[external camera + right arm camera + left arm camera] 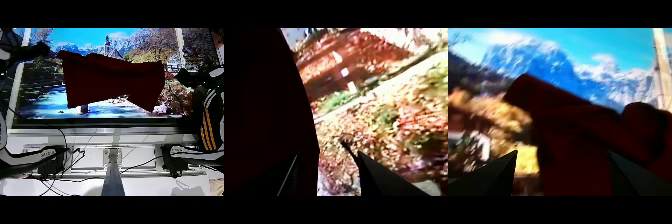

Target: Fold the clothes and pants, and hang the long-sleeved shirts on hangers.

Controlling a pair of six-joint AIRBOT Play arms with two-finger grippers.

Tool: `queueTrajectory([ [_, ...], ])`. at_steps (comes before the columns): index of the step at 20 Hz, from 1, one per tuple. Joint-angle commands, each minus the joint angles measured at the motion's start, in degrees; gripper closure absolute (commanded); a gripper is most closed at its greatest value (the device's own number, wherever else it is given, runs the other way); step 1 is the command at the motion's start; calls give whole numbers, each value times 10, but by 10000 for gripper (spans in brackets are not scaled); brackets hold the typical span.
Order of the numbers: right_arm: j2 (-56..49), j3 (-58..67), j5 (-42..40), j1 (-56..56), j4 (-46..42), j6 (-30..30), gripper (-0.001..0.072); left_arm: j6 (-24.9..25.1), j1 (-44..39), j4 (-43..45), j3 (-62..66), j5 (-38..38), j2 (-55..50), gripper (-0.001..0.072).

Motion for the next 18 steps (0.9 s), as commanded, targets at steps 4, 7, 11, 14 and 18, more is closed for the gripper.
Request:
queueTrajectory([
  [4,-92,0,101,-10,147,-103,333,-30,154,-4,-41,-202,20,205],
  [7,-118,1,99,-10,181,-125,333,-29,189,-7,-113,-238,35,204],
  [11,-130,1,83,-10,192,-137,404,-25,195,-7,-211,-242,60,204],
  [14,-130,1,39,-10,208,-169,404,-25,195,-7,-256,-254,80,204],
  [18,-130,1,13,-10,221,-175,476,-25,193,-7,-301,-271,115,204],
])
